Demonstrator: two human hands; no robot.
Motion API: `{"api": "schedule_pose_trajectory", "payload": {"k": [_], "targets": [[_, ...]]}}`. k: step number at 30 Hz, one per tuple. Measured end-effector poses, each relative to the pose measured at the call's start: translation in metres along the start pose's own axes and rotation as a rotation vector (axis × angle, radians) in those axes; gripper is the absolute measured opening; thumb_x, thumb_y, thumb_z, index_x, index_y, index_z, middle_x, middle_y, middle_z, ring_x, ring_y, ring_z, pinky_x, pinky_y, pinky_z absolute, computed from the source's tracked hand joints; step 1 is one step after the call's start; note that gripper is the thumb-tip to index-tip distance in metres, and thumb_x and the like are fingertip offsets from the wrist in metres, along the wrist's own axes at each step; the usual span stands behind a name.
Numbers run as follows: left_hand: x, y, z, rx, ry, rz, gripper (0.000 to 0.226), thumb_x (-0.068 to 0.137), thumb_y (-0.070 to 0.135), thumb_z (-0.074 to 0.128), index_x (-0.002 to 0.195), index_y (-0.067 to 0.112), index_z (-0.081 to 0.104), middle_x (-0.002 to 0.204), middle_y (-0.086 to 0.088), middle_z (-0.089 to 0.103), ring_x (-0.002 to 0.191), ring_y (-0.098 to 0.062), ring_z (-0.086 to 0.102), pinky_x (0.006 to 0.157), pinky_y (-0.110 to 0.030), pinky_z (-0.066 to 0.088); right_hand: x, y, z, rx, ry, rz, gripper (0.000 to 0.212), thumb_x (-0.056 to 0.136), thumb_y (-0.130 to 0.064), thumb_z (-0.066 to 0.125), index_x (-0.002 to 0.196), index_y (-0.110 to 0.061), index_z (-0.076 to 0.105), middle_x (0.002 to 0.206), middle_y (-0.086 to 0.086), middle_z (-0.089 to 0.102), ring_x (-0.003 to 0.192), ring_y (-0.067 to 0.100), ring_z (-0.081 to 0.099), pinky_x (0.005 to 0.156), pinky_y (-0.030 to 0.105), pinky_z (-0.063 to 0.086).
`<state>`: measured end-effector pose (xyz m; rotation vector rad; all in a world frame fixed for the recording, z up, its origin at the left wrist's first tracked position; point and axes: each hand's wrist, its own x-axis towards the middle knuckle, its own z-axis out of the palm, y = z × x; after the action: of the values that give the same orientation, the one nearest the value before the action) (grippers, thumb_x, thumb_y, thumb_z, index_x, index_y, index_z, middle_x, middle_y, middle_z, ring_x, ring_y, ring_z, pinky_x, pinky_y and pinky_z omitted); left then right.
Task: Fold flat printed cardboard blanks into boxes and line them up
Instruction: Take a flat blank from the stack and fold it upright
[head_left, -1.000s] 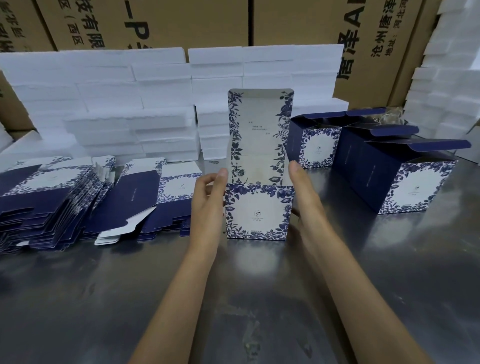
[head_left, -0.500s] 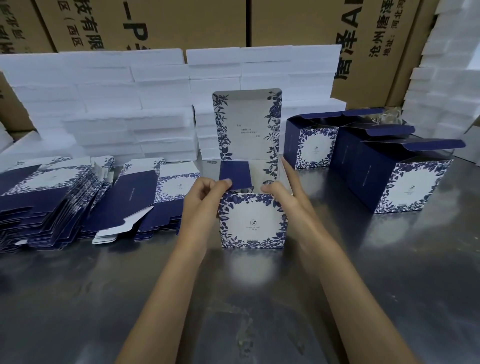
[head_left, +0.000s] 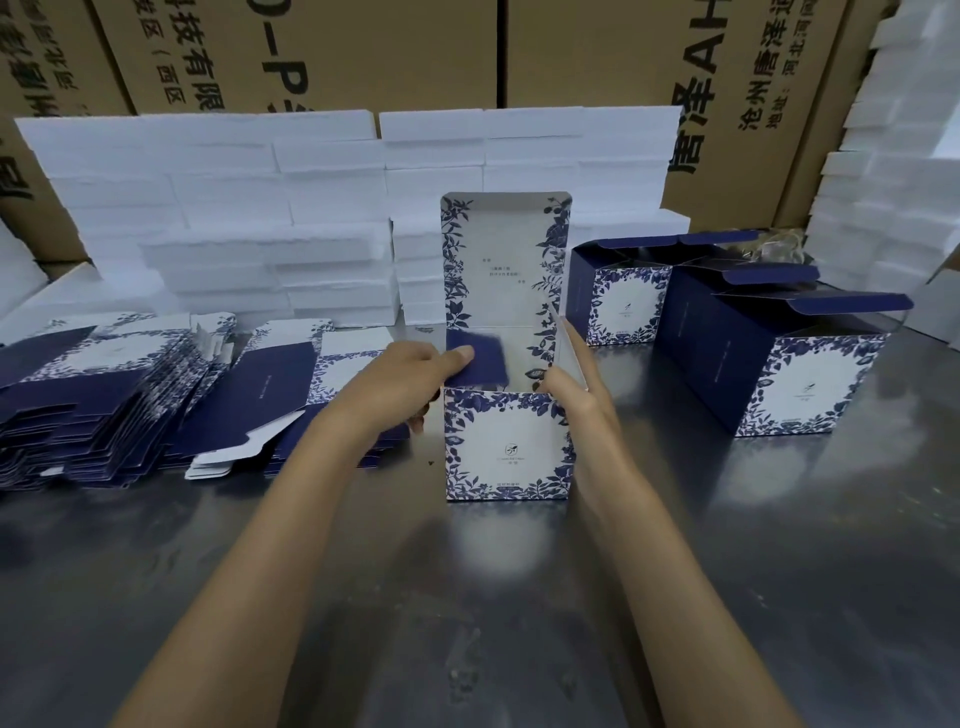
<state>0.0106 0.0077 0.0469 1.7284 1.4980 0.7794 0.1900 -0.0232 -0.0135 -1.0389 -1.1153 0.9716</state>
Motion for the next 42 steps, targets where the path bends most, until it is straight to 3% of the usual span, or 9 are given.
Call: {"api": "schedule_pose_trajectory", "payload": {"k": [4,9,13,18,22,28,34,37,42], "targets": [[0.006,0.012,-0.002,0.315,-0.005,0.053,0.034,0.104,0.027,0.046,0.074,0.013,0.035,0.065,-0.004,0.038,0.048,-0.018,0.041,0.056,-0.029,0.031,0.001,0.001,0.000,-0.011,-0.002,-0.002,0.066,0.074,-0.033,0.059,0.131,-0.064,0.048,0.102,-0.055,0.057,0.090,-0.029,0.055,0.081,0.017,0.041],[0.015,0.024,-0.004,0.439,0.046,0.036,0.044,0.106,0.035,0.043,0.071,0.009,0.040,0.068,-0.006,0.043,0.070,-0.026,0.048,0.067,-0.031,0.035,0.003,0.004,0.000,-0.020,-0.044,0.022,0.073,0.067,-0.042,0.060,0.133,-0.069,0.046,0.125,-0.043,0.058,0.112,-0.013,0.059,0.107,0.034,0.046],[0.020,0.021,-0.001,0.492,0.070,0.047,0.044,0.106,0.025,0.040,0.065,0.011,0.037,0.066,-0.005,0.043,0.065,-0.024,0.044,0.057,-0.030,0.031,0.007,0.007,-0.001,-0.021,-0.065,0.006,0.080,0.062,-0.046,0.060,0.137,-0.066,0.044,0.115,-0.051,0.056,0.100,-0.021,0.058,0.094,0.027,0.045],[0.027,0.023,-0.006,0.575,0.110,0.025,0.046,0.106,0.037,0.041,0.086,0.000,0.057,0.084,-0.019,0.060,0.087,-0.036,0.060,0.076,-0.037,0.046,0.007,0.010,-0.001,-0.003,-0.094,0.007,0.075,0.072,-0.035,0.060,0.141,-0.062,0.044,0.135,-0.024,0.063,0.121,0.013,0.064,0.109,0.052,0.048],[0.033,0.026,-0.006,0.625,0.079,0.020,0.040,0.106,0.024,0.038,0.084,-0.007,0.051,0.108,-0.029,0.057,0.096,-0.043,0.061,0.076,-0.040,0.048,0.013,0.012,-0.003,-0.044,-0.043,0.008,0.073,0.062,-0.043,0.058,0.127,-0.074,0.046,0.100,-0.048,0.063,0.078,-0.018,0.060,0.079,0.029,0.049],[0.043,0.024,-0.006,0.670,0.065,-0.072,0.033,0.105,0.032,0.038,0.085,0.007,0.047,0.096,-0.012,0.054,0.094,-0.034,0.056,0.082,-0.035,0.045,0.010,0.014,-0.003,-0.040,-0.081,-0.002,0.070,0.070,-0.041,0.059,0.131,-0.073,0.045,0.118,-0.044,0.062,0.097,-0.011,0.064,0.099,0.038,0.052],[0.035,0.006,0.005,0.050,0.172,-0.018,0.031,0.101,0.034,0.047,0.088,0.008,0.059,0.086,-0.011,0.059,0.082,-0.026,0.058,0.061,-0.031,0.049,0.007,0.005,-0.003,-0.017,-0.072,0.021,0.071,0.069,-0.043,0.070,0.131,-0.070,0.049,0.121,-0.036,0.065,0.108,-0.007,0.065,0.100,0.035,0.051],[0.023,-0.014,0.022,-0.375,0.305,0.090,0.016,0.094,0.032,0.060,0.088,0.020,0.052,0.093,0.002,0.060,0.085,-0.015,0.059,0.067,-0.027,0.041,0.003,0.000,-0.003,0.008,-0.097,0.063,0.069,0.073,-0.054,0.079,0.132,-0.070,0.048,0.130,-0.031,0.064,0.120,-0.003,0.062,0.111,0.040,0.046],[0.012,-0.035,0.045,-0.967,0.214,0.122,0.030,0.070,0.033,0.077,0.095,0.033,0.061,0.123,-0.014,0.062,0.098,-0.027,0.067,0.086,-0.047,0.053,0.002,-0.007,-0.002,0.061,-0.170,0.095,0.090,0.063,-0.086,0.071,0.145,-0.060,0.041,0.142,-0.032,0.054,0.131,-0.011,0.049,0.114,0.036,0.038]]}}
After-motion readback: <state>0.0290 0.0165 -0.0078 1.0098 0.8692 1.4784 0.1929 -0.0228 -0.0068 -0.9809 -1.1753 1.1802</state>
